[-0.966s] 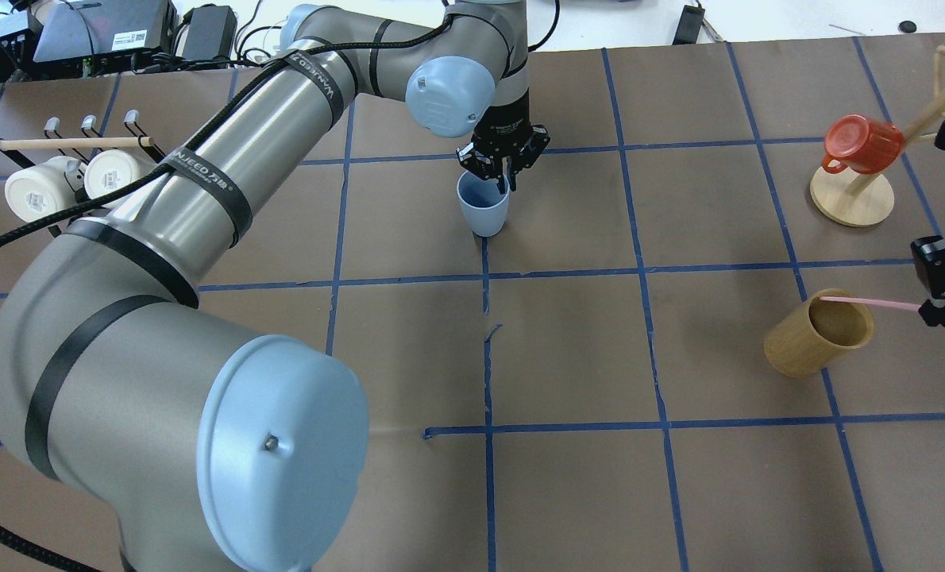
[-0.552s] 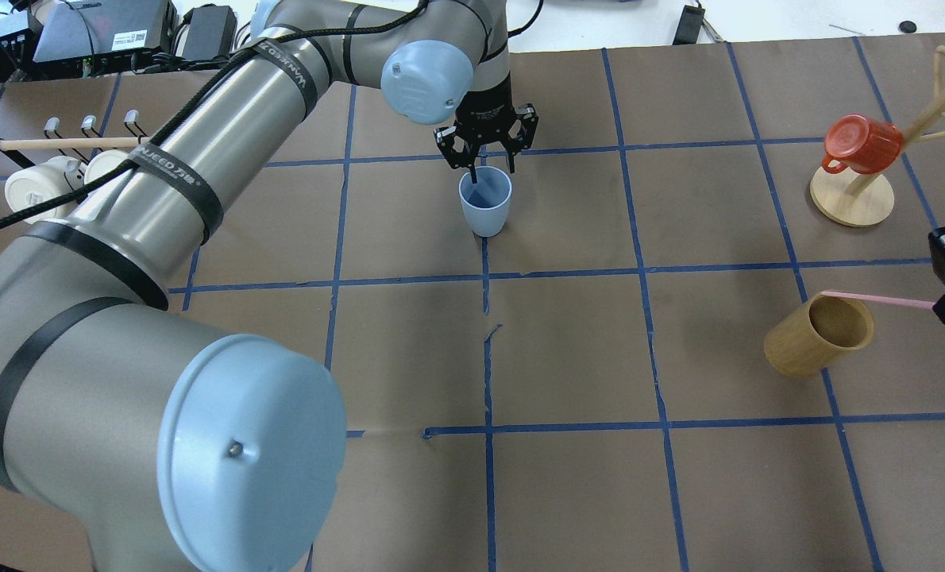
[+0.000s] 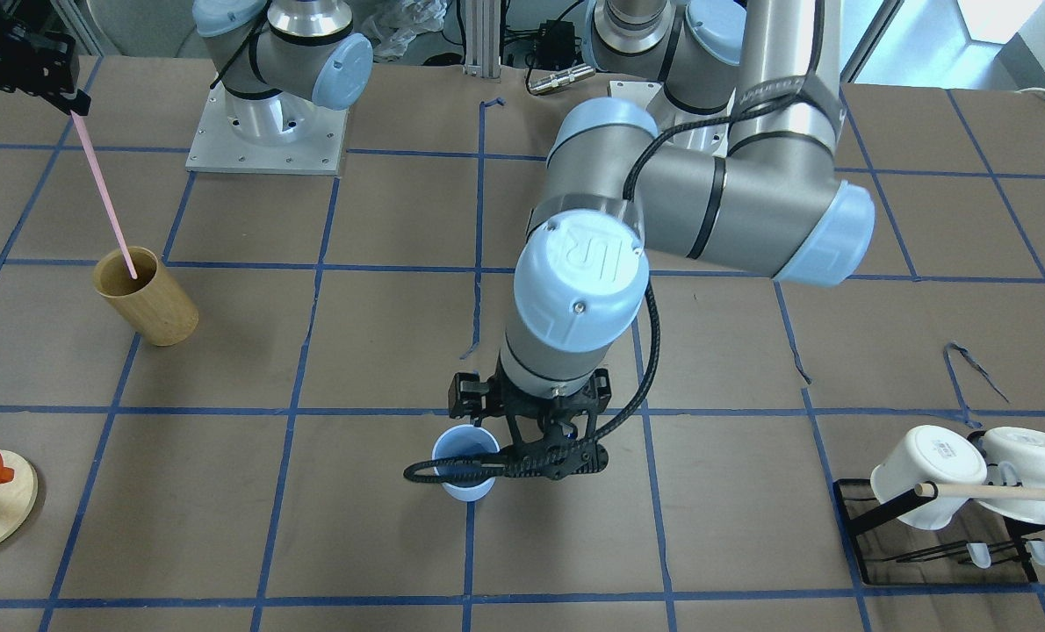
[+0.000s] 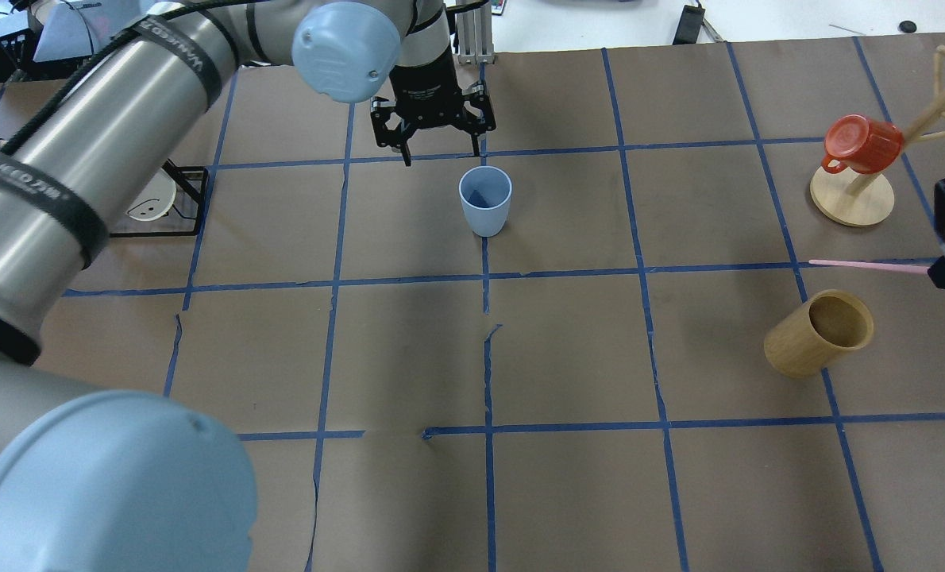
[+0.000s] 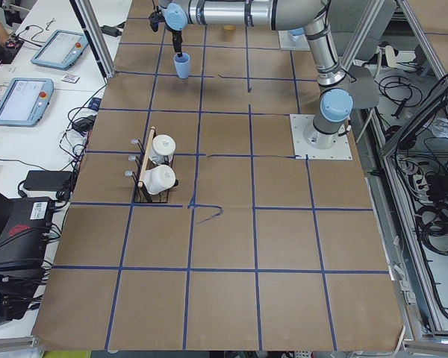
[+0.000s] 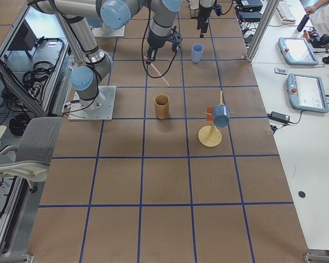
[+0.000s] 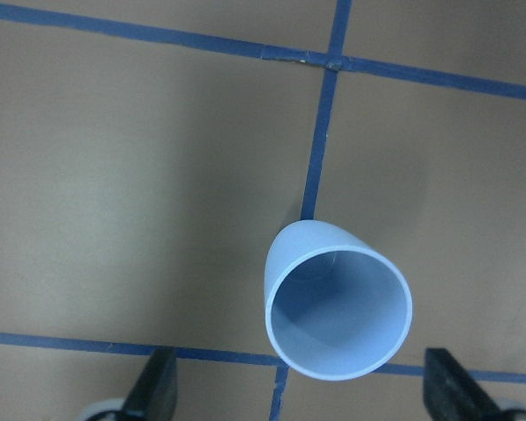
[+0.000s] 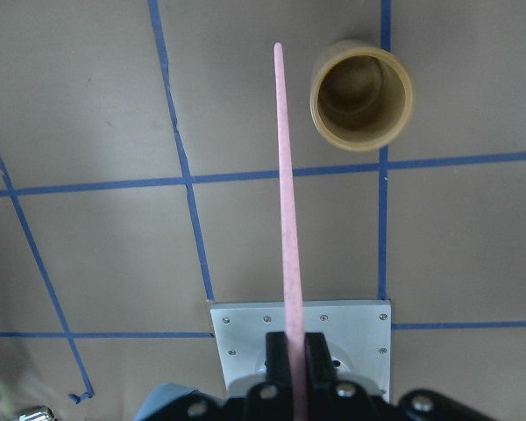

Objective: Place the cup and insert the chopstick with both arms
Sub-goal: 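Withdraw the left gripper while the right gripper carries the chopstick above the blue cup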

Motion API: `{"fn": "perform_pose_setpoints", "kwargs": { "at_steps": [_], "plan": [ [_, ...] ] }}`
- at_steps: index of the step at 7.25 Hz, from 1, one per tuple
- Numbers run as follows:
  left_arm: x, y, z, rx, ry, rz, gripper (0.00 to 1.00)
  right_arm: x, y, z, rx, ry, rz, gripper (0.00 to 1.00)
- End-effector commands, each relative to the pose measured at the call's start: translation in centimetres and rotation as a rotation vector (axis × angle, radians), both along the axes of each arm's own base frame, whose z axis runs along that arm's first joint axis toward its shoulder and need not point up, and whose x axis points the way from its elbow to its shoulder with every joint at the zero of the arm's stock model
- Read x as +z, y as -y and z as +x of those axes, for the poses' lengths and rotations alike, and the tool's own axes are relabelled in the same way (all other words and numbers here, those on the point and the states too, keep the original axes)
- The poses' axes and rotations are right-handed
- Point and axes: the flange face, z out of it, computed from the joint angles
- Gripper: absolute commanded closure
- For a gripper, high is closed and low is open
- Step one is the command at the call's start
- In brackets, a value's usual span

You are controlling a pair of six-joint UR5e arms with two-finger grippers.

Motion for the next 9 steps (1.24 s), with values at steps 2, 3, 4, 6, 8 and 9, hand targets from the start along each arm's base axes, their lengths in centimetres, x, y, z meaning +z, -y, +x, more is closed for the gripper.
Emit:
{"fn": "perform_pose_setpoints", "kwargs": {
  "at_steps": [2, 3, 4, 6, 8, 9],
  "plan": [
    [3.9, -7.9, 7.2, -0.173, 0.068, -0.003, 0.01, -1.6, 6.6, 10.6, -0.058, -0.022, -0.077, 1.00],
    [4.9, -10.4, 9.1, -0.227, 0.117, -0.012, 0.02, -1.0, 8.6, 15.4, -0.065, -0.037, -0.088, 0.99],
    [6.0, -11.9, 11.1, -0.252, 0.124, -0.021, 0.02, -0.3, 10.7, 20.0, -0.109, -0.049, -0.095, 0.98],
    [9.2, -11.9, 16.2, -0.298, 0.114, -0.079, 0.00, 0.4, 13.9, 24.2, -0.153, 0.003, -0.105, 0.99],
    [12.0, -11.0, 16.7, -0.274, 0.129, -0.133, 0.00, -2.7, 14.2, 32.4, -0.153, -0.007, -0.099, 1.00],
    [13.8, -10.8, 17.1, -0.264, 0.133, -0.163, 0.00, -4.0, 14.5, 34.3, -0.181, -0.003, -0.089, 1.00]
  ]
}}
